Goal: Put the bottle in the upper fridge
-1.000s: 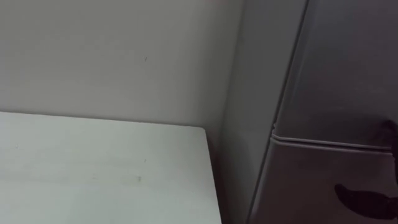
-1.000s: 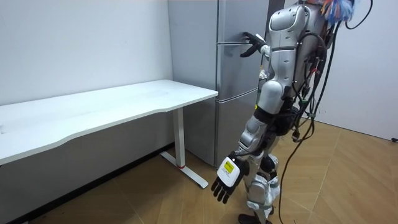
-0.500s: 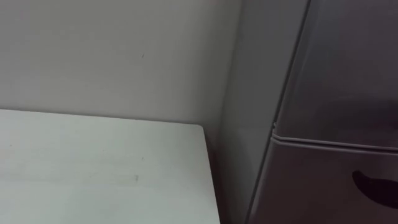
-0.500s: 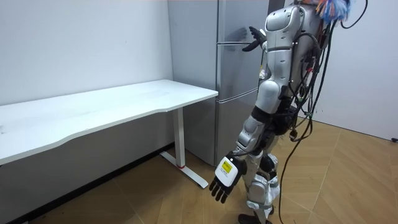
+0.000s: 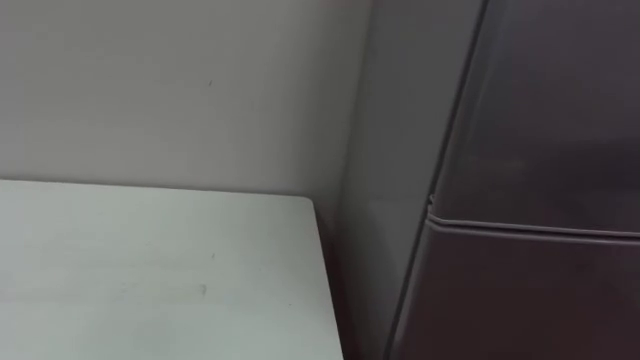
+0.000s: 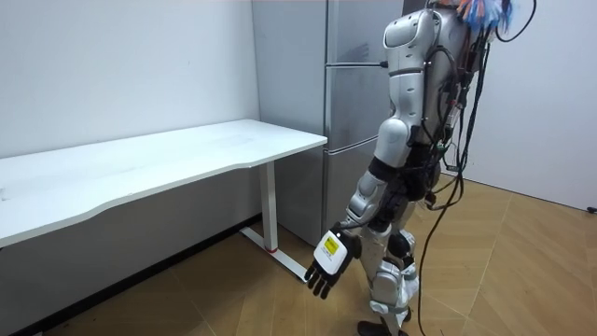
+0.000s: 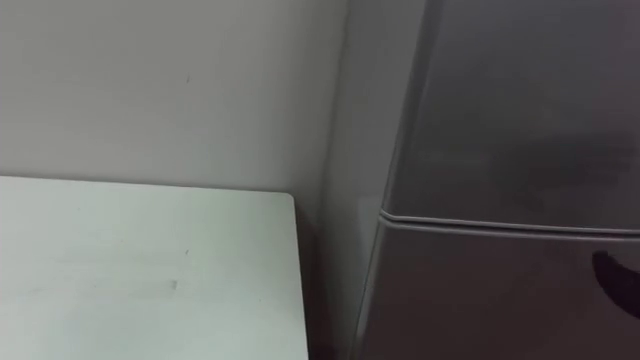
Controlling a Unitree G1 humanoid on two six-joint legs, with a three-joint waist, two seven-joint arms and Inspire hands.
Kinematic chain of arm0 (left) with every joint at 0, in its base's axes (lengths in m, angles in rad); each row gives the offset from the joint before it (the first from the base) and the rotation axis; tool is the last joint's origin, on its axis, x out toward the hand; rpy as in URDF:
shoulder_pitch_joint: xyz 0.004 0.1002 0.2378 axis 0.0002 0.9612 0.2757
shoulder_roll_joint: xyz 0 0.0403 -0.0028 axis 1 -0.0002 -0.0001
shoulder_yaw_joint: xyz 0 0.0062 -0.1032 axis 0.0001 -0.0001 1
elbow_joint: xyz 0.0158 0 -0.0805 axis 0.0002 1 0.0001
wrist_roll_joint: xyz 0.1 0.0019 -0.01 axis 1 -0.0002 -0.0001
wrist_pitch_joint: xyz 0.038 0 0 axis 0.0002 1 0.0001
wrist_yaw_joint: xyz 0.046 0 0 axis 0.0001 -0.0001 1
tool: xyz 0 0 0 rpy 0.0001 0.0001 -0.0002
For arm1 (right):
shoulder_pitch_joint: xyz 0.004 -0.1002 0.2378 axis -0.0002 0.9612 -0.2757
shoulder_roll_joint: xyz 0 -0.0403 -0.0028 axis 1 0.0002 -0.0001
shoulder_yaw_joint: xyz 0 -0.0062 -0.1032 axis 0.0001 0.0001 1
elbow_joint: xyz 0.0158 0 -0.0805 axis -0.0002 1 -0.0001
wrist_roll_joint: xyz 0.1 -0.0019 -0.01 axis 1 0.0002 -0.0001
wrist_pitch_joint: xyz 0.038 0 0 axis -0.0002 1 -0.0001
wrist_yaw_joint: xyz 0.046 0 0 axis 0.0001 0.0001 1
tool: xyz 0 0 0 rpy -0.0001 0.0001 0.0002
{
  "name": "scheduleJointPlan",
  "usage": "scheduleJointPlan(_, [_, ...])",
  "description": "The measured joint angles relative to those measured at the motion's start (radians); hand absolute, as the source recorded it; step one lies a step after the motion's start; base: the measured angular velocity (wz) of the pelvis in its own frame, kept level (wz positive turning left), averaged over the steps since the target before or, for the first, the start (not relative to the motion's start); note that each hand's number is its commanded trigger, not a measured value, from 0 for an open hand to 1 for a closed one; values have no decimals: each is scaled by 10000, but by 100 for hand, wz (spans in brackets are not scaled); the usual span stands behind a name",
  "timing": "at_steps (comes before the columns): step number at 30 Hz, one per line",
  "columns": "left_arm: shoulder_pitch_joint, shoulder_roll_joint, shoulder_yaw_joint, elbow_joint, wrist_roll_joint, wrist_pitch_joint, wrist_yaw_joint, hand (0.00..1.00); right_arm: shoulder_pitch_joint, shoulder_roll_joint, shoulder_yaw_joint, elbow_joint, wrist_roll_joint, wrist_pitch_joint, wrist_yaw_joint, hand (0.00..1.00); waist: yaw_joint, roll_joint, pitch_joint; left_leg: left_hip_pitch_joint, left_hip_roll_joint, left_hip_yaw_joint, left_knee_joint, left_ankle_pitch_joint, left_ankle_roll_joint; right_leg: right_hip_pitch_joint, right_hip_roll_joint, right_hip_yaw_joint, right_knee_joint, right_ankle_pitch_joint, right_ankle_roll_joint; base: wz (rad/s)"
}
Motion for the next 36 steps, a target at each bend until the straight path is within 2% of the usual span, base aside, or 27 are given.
scheduleJointPlan(7, [-24, -1, 52, -14, 1, -81, 163, 0, 886, 10, -68, 2, 901, -52, -661, 0, -48, 92, -14, -13, 0, 119, -56, -12, -21, -71, 36, 97, -40, 0, -1, -6])
scheduleJointPlan(10, [7, -1, 37, -21, -16, -87, 191, 0, 1187, 24, -71, 70, 1022, -63, -793, 0, -114, 134, 12, -11, 2, 129, -61, -15, -23, -75, 39, 110, -40, 0, -1, 0])
scheduleJointPlan(14, [46, -17, 46, -94, -56, -88, 328, 0, 1496, 211, -96, 443, 1595, -113, -1033, 0, -216, 141, 10, -4, 1, 137, -62, -17, -26, -62, 36, 38, -57, 0, -1, 0])
scheduleJointPlan(18, [121, -192, 52, -408, -235, -102, 321, 0, 1828, 671, -288, 756, 2081, -149, -1133, 0, -248, 205, -11, -10, -1, 194, -62, -27, -29, -100, 30, 35, -37, 1, -2, -5])
scheduleJointPlan(20, [137, -214, 48, -425, -274, -118, 313, 0, 1855, 740, -285, 1118, 2090, -181, -1173, 0, -265, 282, 14, -20, 0, 211, -62, -72, -84, -116, 39, 33, -27, 2, -4, -5])
scheduleJointPlan(24, [94, -269, 40, -424, -422, -132, 296, 0, 2170, 1100, -252, 1899, 2266, -186, -1039, 0, -230, 424, -75, -17, 13, 184, -64, -58, -65, -111, 51, 39, -26, -7, -19, 0])
scheduleJointPlan(28, [125, -265, 45, -513, -430, -132, 290, 0, 2211, 1501, -158, 3202, 2915, -201, -831, 0, -225, 473, -92, 1, 13, 181, -65, -53, -66, -82, 43, 21, -36, -20, -36, 1])
scheduleJointPlan(31, [148, -267, 50, -532, -430, -168, 210, 0, 2221, 1949, -157, 3901, 3007, -200, -816, 0, -248, 478, -87, -1, 13, 178, -66, -55, -70, -87, 40, 16, -31, -48, -51, 0])
scheduleJointPlan(36, [178, -278, 45, -501, -809, -292, 136, 0, 2211, 2100, 158, 5561, 3117, -370, -622, 0, -265, 488, -52, -14, 12, 172, -69, -95, -130, -106, 37, 6, -9, -62, -54, 0])
